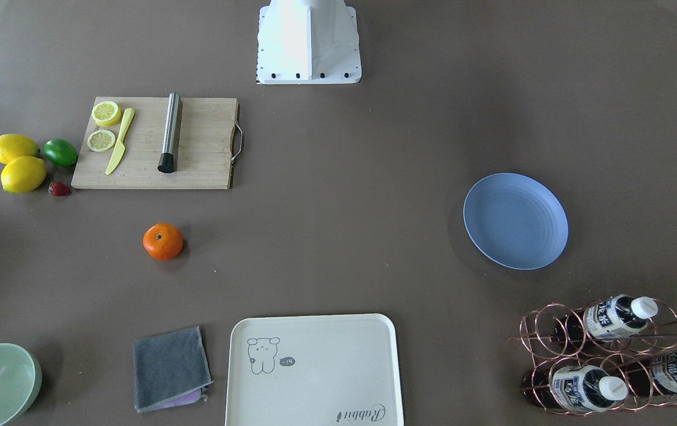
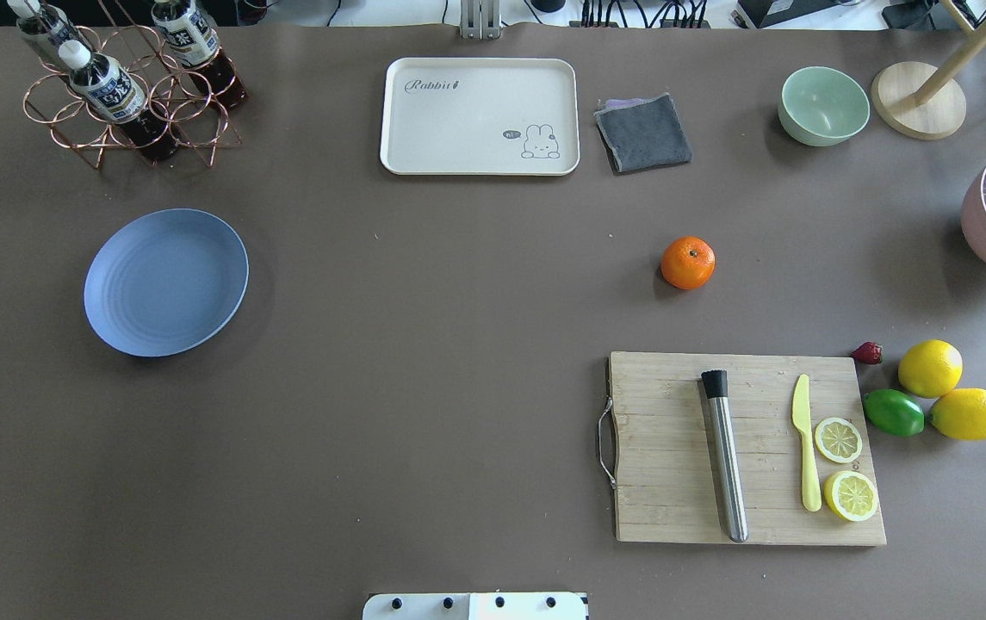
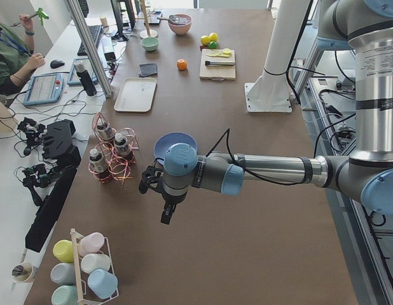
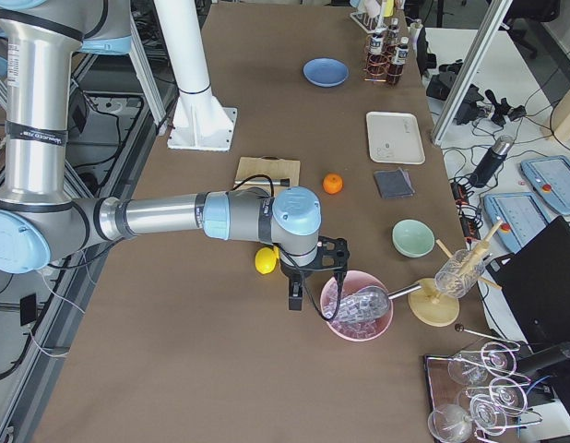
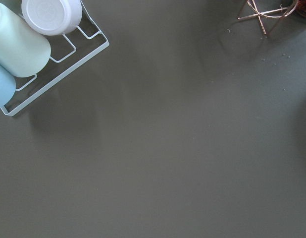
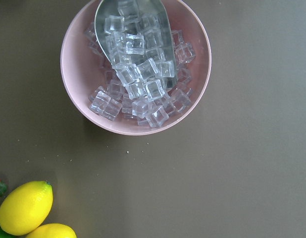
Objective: Pick orange to plate
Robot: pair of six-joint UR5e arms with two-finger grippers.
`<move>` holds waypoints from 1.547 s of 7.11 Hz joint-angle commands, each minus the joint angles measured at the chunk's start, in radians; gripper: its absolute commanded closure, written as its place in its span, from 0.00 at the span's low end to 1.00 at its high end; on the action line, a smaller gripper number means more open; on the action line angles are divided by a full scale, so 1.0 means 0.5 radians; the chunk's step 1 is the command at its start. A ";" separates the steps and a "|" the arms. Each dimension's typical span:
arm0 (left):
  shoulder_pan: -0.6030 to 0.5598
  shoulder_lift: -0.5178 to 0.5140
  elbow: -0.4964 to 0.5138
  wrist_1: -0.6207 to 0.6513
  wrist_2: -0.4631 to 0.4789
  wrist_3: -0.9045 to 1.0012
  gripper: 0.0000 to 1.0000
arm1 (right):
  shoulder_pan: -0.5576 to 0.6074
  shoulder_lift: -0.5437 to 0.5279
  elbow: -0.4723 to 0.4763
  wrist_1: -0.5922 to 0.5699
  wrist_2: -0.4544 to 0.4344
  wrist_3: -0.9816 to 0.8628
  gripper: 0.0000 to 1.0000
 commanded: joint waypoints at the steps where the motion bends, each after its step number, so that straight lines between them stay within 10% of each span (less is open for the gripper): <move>1: 0.032 -0.023 -0.034 -0.001 0.088 -0.003 0.02 | 0.008 -0.033 -0.018 0.004 -0.034 0.016 0.00; 11: 0.041 0.038 -0.084 -0.007 0.224 0.025 0.02 | 0.011 0.001 -0.058 0.145 -0.013 0.053 0.00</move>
